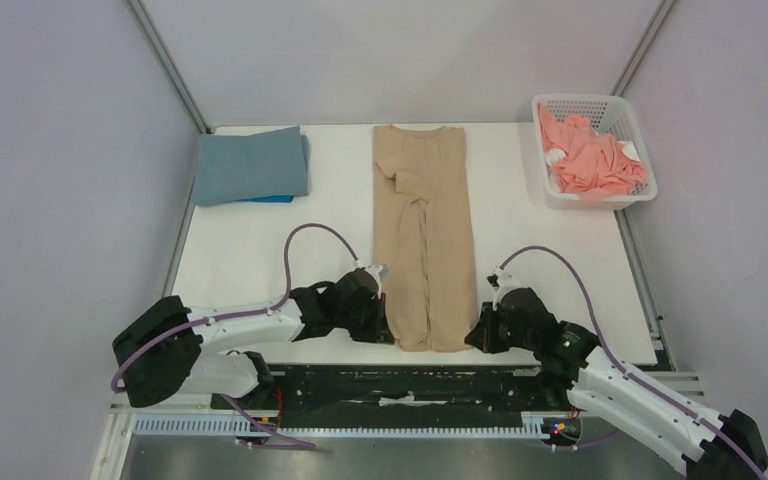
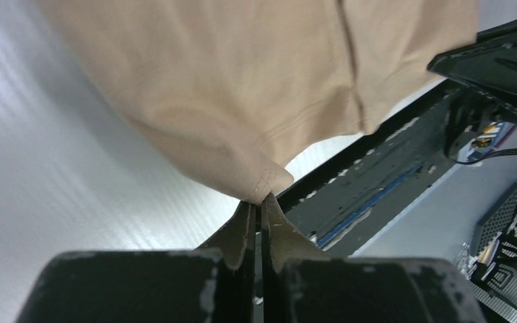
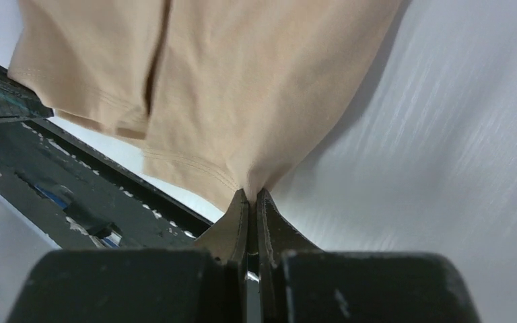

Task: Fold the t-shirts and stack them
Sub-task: Grab the bottom of the folded rectangular tshirt with both arms, then fold the folded rectangular tshirt in 1/3 of the way

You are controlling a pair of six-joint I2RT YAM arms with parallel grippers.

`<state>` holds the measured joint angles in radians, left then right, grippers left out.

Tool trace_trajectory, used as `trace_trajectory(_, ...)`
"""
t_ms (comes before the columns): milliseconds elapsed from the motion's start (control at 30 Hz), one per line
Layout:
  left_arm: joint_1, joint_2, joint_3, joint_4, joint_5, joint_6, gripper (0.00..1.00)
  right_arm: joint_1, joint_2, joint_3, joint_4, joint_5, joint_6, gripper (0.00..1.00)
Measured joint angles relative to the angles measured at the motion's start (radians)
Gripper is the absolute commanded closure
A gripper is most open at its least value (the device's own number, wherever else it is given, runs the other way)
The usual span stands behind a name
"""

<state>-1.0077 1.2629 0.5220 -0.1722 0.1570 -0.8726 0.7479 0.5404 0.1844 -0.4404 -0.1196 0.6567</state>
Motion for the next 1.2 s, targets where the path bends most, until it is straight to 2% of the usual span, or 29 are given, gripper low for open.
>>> trace_trajectory(233,0.058,0.042,0.177,-0.02,-0.017,0.054,0.98,0.001,0.13,0.167,0.03,0.1,-0.024,1.0)
trace_trajectory(467,0.302,0.157,0.332,-0.038,0.008,0.106,0.98,0.0,0.303,0.317,0.156,0.323,-0.045,1.0)
trace_trajectory(700,0.44,0.349,0.539,-0.074,0.039,0.152,0.98,-0.072,0.455,0.426,0.296,0.459,-0.13,1.0)
trace_trajectory(833,0.491,0.423,0.646,-0.092,0.058,0.183,0.98,-0.154,0.535,0.456,0.386,0.454,-0.183,1.0)
trace_trajectory(1000,0.533,0.51,0.776,-0.108,0.065,0.221,0.98,-0.265,0.687,0.499,0.531,0.373,-0.226,1.0)
trace_trajectory(1200,0.564,0.628,0.904,-0.138,0.066,0.261,0.98,-0.322,0.862,0.584,0.607,0.312,-0.259,0.97)
